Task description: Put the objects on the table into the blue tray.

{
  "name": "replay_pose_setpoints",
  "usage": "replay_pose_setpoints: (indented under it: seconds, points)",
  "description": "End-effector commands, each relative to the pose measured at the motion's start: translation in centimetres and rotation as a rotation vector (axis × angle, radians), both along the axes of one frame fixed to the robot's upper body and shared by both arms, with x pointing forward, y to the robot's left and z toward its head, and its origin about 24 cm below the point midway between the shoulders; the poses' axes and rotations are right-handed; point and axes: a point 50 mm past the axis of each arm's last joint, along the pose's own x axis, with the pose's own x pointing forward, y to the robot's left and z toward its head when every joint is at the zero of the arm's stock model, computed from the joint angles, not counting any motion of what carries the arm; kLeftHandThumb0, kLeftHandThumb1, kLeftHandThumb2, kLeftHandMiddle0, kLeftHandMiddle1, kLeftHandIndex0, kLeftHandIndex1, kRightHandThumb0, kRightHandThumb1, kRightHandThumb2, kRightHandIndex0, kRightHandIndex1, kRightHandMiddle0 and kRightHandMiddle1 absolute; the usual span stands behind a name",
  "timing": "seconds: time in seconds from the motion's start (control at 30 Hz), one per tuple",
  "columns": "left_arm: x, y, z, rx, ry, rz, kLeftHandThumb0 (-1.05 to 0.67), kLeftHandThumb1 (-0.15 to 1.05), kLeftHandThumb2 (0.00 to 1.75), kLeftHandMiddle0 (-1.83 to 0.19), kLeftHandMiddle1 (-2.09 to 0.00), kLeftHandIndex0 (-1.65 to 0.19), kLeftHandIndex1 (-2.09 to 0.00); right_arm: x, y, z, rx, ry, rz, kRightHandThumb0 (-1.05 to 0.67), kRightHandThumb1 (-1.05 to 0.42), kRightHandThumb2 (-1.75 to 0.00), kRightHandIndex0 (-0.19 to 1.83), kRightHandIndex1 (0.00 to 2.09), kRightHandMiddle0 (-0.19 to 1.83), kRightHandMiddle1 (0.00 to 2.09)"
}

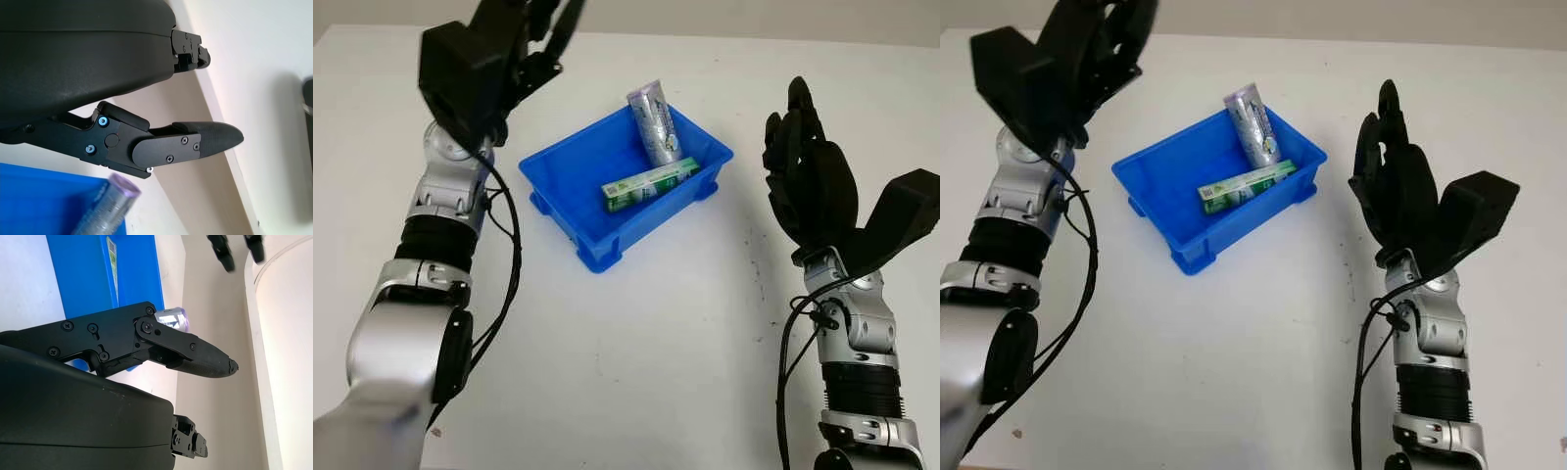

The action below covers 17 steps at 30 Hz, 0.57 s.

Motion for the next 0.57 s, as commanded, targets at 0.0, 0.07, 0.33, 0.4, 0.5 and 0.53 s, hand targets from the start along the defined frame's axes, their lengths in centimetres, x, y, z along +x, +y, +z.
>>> replay_pose_setpoints:
  seconds: [0.0, 0.07, 0.33, 0.4, 0.5, 0.53]
  points:
    - [-0.6, 1.6, -0.8, -0.016, -0.004, 0.031, -0.71, 1.05, 0.52, 0.12, -0.02, 0.16, -0.11, 0.1, -0.6, 0.9, -0.036, -0.037, -0.027, -0.68, -1.05, -0.77, -0.19, 0.00, -0.19, 0.00]
    - [-1.0, 2.7, -1.7, -0.030, 0.014, 0.058, -0.71, 1.05, 0.54, 0.14, -0.02, 0.18, -0.09, 0.2, -0.8, 0.9, -0.050, -0.042, -0.036, -0.68, -1.05, -0.78, -0.19, 0.00, -0.19, 0.00]
    - [-2.4, 5.6, -5.9, -0.115, 0.112, 0.102, -0.69, 1.05, 0.63, 0.19, 0.00, 0.19, 0.00, 0.9, -1.3, 0.6, -0.080, -0.037, -0.051, -0.70, -1.05, -0.83, -0.19, 0.00, -0.19, 0.00]
    - [-2.7, 5.8, -6.8, -0.144, 0.130, 0.112, -0.68, 1.05, 0.65, 0.19, 0.00, 0.19, 0.00, 0.9, -1.2, 0.6, -0.082, -0.034, -0.056, -0.69, -1.05, -0.82, -0.19, 0.00, -0.19, 0.00]
    - [-3.2, 5.9, -8.0, -0.173, 0.148, 0.117, -0.67, 1.05, 0.68, 0.19, 0.00, 0.19, 0.00, 0.9, -1.1, 0.6, -0.075, -0.030, -0.056, -0.70, -1.05, -0.81, -0.19, 0.00, -0.19, 0.00]
    - [-3.4, 5.9, -8.4, -0.183, 0.158, 0.117, -0.67, 1.05, 0.69, 0.19, 0.00, 0.19, 0.00, 0.9, -1.0, 0.6, -0.071, -0.029, -0.058, -0.69, -1.05, -0.80, -0.19, 0.00, -0.19, 0.00]
